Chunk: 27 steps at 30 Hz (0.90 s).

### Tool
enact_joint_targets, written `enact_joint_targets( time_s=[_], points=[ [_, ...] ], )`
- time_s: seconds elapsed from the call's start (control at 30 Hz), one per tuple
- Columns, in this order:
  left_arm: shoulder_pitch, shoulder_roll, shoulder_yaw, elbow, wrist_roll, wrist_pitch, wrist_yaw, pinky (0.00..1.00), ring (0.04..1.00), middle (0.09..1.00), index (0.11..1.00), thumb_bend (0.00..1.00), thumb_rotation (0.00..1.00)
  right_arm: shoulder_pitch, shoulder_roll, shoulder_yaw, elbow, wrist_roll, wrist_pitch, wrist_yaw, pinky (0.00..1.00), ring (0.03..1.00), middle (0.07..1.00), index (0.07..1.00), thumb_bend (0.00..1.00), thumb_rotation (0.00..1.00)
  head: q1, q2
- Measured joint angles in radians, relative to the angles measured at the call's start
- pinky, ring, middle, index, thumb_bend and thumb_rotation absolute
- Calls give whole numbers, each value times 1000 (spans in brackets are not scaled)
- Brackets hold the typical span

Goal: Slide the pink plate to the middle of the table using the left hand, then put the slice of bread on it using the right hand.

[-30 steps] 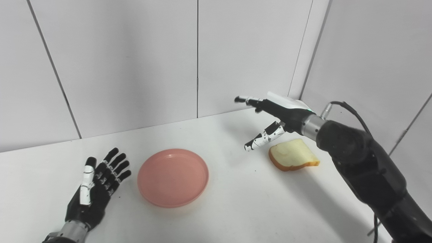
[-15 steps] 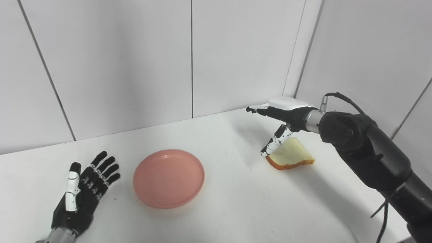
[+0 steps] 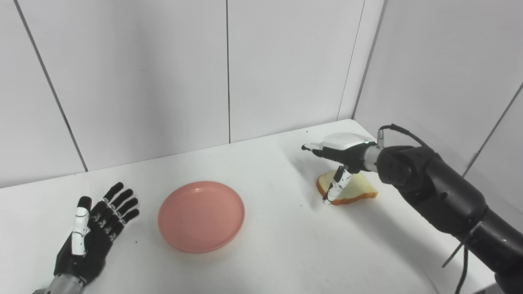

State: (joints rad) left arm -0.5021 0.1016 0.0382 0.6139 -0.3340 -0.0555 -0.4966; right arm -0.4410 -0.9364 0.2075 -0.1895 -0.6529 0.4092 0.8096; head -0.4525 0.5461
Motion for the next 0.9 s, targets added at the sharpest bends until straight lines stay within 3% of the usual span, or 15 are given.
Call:
enact_joint_targets(
  time_s=[0.3, 0.53, 0.9],
  points=[
    [-2, 5, -8, 6, 7, -12, 1, 871, 882, 894, 889, 762, 977, 42, 2, -15, 59, -8, -17, -45, 987, 1000, 1000, 1000, 1000, 265, 2, -3],
    [-2, 9, -15, 6, 11, -22, 5, 875, 884, 894, 890, 769, 978, 40, 2, -11, 115, -12, -19, -38, 944, 1000, 1000, 1000, 1000, 261, 0, -2],
    [6, 16, -24, -7, 21, -26, 8, 864, 878, 891, 889, 772, 961, 21, 5, 29, 137, -46, -77, -44, 973, 998, 1000, 994, 1000, 255, -2, 9]
  ],
)
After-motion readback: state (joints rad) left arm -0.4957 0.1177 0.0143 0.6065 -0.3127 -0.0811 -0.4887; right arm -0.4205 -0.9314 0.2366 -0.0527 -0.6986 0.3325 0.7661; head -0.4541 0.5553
